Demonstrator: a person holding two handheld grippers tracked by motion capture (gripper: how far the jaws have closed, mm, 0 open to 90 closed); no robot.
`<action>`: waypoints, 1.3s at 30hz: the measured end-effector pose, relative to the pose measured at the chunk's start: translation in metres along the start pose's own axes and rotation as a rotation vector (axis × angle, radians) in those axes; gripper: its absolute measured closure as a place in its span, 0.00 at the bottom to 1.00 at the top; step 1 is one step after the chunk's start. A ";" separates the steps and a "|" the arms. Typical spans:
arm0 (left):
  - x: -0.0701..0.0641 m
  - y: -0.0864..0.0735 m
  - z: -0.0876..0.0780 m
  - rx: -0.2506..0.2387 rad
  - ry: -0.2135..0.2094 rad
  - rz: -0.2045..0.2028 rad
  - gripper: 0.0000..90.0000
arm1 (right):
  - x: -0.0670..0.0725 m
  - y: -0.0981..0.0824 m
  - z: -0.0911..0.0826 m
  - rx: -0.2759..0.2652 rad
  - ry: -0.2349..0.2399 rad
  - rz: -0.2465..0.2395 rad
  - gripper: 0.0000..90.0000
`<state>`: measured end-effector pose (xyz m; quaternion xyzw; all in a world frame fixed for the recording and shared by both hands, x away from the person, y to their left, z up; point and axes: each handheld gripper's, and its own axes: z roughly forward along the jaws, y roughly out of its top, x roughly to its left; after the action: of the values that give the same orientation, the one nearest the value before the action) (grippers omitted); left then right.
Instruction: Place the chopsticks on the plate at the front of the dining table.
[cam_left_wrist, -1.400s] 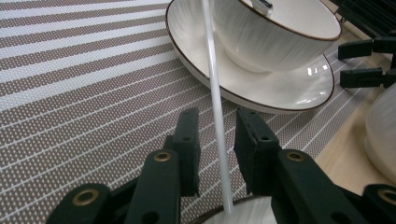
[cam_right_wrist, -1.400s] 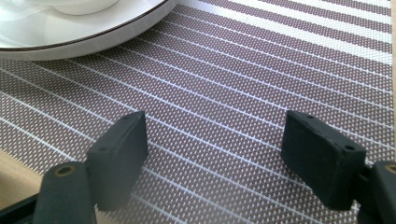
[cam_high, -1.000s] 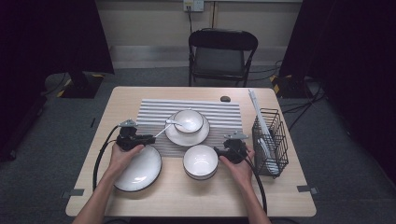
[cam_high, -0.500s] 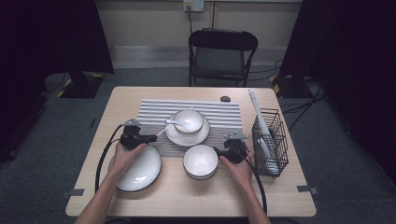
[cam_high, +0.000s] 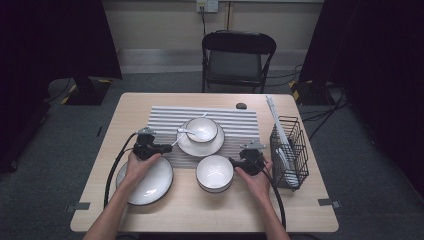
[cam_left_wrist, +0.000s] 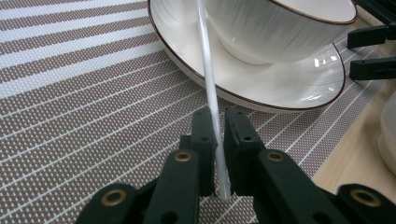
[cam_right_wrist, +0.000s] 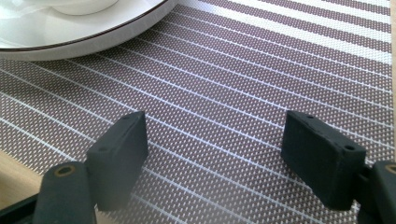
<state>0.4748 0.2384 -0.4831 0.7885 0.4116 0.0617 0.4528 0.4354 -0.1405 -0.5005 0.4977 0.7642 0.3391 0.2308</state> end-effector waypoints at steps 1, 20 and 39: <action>0.000 0.000 -0.001 -0.010 -0.001 -0.005 0.90 | 0.000 0.000 0.000 0.000 -0.001 0.001 0.24; 0.001 -0.002 -0.005 0.029 0.011 0.022 0.92 | 0.000 0.000 0.000 0.000 -0.001 0.001 0.24; -0.013 0.001 0.002 0.025 -0.015 0.035 0.90 | 0.000 0.000 0.000 0.000 -0.002 0.001 0.24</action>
<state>0.4677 0.2281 -0.4801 0.8016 0.3950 0.0586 0.4450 0.4353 -0.1404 -0.5006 0.4984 0.7637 0.3389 0.2313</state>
